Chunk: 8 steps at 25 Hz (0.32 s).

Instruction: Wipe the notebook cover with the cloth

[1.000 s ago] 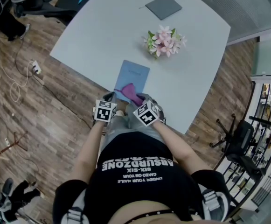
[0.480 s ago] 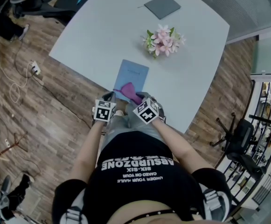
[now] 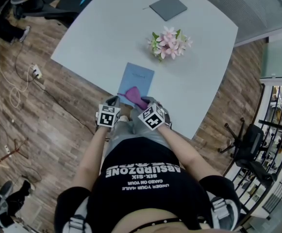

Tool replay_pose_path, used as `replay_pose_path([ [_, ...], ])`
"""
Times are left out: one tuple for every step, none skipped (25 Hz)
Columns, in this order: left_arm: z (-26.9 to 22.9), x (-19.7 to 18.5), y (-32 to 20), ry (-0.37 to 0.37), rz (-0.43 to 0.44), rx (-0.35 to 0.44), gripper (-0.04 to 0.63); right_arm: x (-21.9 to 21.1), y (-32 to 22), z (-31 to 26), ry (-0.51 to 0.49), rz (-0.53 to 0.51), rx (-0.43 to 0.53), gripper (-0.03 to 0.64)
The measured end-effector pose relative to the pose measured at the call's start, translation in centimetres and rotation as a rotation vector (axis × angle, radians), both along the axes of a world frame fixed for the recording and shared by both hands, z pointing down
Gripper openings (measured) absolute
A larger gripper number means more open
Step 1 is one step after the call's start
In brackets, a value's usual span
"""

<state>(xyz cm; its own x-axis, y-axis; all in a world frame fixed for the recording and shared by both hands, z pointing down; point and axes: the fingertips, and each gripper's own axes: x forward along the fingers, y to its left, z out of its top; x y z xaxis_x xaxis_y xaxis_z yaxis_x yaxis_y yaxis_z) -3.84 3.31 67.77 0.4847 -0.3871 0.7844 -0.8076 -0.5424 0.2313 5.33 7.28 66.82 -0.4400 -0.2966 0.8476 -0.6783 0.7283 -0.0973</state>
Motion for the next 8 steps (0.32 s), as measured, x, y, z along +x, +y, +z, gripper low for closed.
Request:
replay_pose_path([
  [0.00,0.02,0.00,0.002,-0.001,0.000,0.015,-0.02,0.01,0.01,0.000,-0.001,0.001,0.138],
  [0.03,0.04,0.00,0.003,-0.002,0.001,0.015,-0.02,0.01,0.06,-0.001,-0.002,0.001,0.138],
  [0.09,0.04,-0.01,0.002,-0.002,0.001,0.015,0.00,0.01,0.12,-0.001,-0.002,0.001,0.138],
  [0.15,0.03,-0.01,-0.001,-0.002,0.002,0.015,0.03,0.01,0.17,-0.001,-0.002,0.000,0.138],
  [0.21,-0.01,0.00,-0.003,-0.002,0.002,0.015,0.05,0.02,0.20,-0.001,-0.002,-0.001,0.138],
  [0.24,-0.05,0.02,-0.005,-0.002,0.002,0.015,0.06,0.03,0.22,0.000,-0.002,-0.003,0.138],
  [0.26,-0.08,0.03,-0.006,-0.002,0.002,0.015,0.05,0.05,0.23,0.000,-0.003,-0.004,0.138],
  [0.27,-0.12,0.05,-0.007,-0.003,0.003,0.015,0.04,0.06,0.24,0.000,-0.003,-0.006,0.138],
])
